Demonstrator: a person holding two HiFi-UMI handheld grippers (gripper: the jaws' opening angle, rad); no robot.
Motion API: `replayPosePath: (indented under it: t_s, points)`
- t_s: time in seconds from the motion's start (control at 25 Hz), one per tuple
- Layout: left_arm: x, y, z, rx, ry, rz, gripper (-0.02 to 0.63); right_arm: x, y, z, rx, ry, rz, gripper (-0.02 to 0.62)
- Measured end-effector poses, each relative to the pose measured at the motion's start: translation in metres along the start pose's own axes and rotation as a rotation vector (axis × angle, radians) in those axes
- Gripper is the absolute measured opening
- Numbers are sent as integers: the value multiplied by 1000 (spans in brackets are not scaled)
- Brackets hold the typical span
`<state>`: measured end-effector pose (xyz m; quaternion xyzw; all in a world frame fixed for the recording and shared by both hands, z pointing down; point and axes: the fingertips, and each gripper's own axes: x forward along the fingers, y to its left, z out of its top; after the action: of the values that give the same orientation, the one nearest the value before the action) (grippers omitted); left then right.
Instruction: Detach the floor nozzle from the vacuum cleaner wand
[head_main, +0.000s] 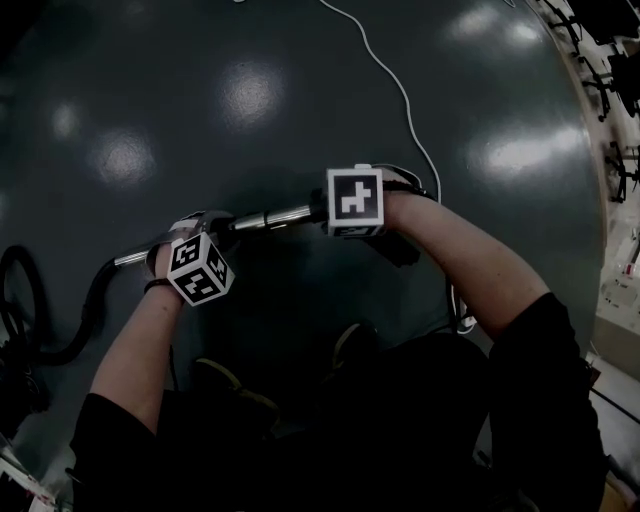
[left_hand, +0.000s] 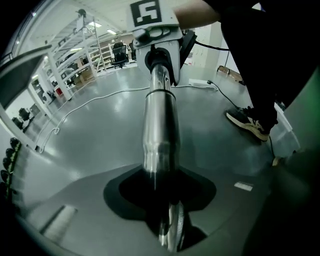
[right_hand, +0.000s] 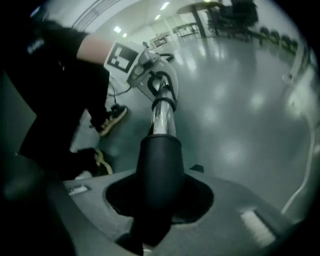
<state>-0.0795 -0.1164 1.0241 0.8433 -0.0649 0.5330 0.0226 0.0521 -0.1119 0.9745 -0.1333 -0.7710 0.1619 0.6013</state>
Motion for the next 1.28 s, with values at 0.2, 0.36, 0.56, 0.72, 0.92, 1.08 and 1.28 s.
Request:
replayPosePath:
  t_s: [0.2,0.36,0.56,0.72,0.92,1.08,1.28]
  points:
    - [-6,10,-5,-24,-9,6,143,-27,-51,-1,-454,282,-770,103]
    - [2,9,-16,-4,34,10,143,-1,-41,-26,-280,182,-612,103]
    - [13,8,-31,12,91,18,143,10,-14,-43,39,-186,-309,103]
    - [33,-2,-50,40,193,40,143,46,-37,-63,-97,-69,-530,103]
    - [51,-15,-68,70,275,30,144,63,-50,-60,-85,-84,-590,103]
    - [62,-24,-81,86,323,2,146,84,-46,-63,-165,-8,-593,114]
    - [68,-25,-85,71,362,-20,152,107,-46,-76,-313,145,-597,145]
